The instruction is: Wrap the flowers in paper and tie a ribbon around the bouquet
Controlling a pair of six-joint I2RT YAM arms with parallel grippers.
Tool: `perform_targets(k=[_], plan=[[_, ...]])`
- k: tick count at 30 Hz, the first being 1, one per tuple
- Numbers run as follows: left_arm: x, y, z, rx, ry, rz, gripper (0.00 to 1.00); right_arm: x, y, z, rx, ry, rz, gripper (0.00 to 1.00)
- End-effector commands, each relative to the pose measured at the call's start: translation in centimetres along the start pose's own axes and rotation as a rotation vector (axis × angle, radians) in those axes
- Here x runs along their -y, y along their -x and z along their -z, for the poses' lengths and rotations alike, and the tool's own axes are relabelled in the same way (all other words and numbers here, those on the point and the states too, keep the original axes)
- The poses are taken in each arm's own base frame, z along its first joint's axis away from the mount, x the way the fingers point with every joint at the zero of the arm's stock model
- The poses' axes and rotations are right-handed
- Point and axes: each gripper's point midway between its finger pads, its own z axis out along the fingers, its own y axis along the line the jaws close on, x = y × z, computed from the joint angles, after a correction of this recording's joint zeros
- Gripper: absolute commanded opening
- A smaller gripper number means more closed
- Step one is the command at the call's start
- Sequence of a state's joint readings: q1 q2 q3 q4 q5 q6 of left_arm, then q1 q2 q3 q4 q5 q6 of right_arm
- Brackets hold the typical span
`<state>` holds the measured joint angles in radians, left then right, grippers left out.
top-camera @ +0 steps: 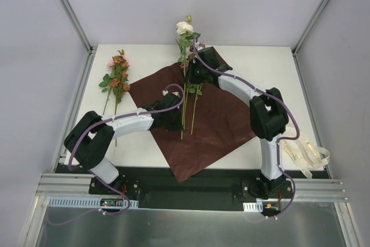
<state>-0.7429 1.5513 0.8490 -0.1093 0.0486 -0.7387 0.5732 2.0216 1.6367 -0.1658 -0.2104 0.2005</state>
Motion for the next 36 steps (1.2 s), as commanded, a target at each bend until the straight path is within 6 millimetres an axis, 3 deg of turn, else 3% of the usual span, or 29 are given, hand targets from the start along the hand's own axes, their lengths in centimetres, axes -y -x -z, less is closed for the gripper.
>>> perform_targets(k=[1, 4, 10, 17, 23, 27, 28, 29, 30, 31, 32, 34, 35, 36], plan=[[0.3, 1.6, -1.3, -0.020, 0.003, 0.004, 0.00, -0.7, 3.3, -1.6, 0.044, 0.039, 0.040, 0.01], [0.8, 1.9, -2.0, -0.034, -0.006, -0.001, 0.00, 0.3, 3.9, -2.7, 0.042, -0.002, 0.054, 0.01], [1.0, 2.2, -3.0, -0.068, -0.017, 0.017, 0.00, 3.1, 3.4, -5.0, -0.010, -0.043, 0.008, 0.05], [0.9, 2.1, -3.9, -0.108, -0.026, 0.047, 0.00, 4.1, 2.8, -6.1, -0.037, -0.056, -0.004, 0.12], [1.1, 2.4, -4.0, -0.119, -0.033, 0.061, 0.00, 3.6, 4.3, -5.1, -0.034, -0.067, 0.028, 0.36], [1.3, 2.4, -3.8, -0.133, -0.046, 0.069, 0.00, 2.4, 5.7, -1.9, -0.023, -0.079, 0.047, 0.48], [1.3, 2.4, -3.8, -0.136, -0.048, 0.067, 0.00, 1.5, 7.0, 0.2, 0.003, -0.075, 0.051, 0.51], [1.3, 2.5, -3.6, -0.136, -0.053, 0.068, 0.02, 1.6, 6.6, 1.5, -0.021, -0.096, 0.045, 0.52], [1.6, 2.4, -3.4, -0.140, -0.064, 0.066, 0.06, 1.5, 6.6, 2.6, -0.019, -0.105, 0.045, 0.52], [1.7, 2.4, -3.2, -0.139, -0.070, 0.064, 0.09, 1.1, 6.8, 5.4, 0.002, -0.107, 0.053, 0.52], [1.8, 2.6, -3.0, -0.134, -0.076, 0.058, 0.19, 1.1, 6.6, 6.4, 0.009, -0.119, 0.070, 0.54], [2.4, 2.9, -2.0, -0.119, -0.104, 0.049, 0.29, 1.0, 6.6, 9.1, 0.034, -0.126, 0.087, 0.55], [2.4, 3.1, -1.7, -0.108, -0.106, 0.042, 0.39, 1.0, 5.7, 11.0, 0.036, -0.128, 0.090, 0.55], [2.7, 3.4, -0.7, -0.089, -0.126, 0.032, 0.41, 1.0, 5.3, 11.8, 0.034, -0.123, 0.087, 0.55]])
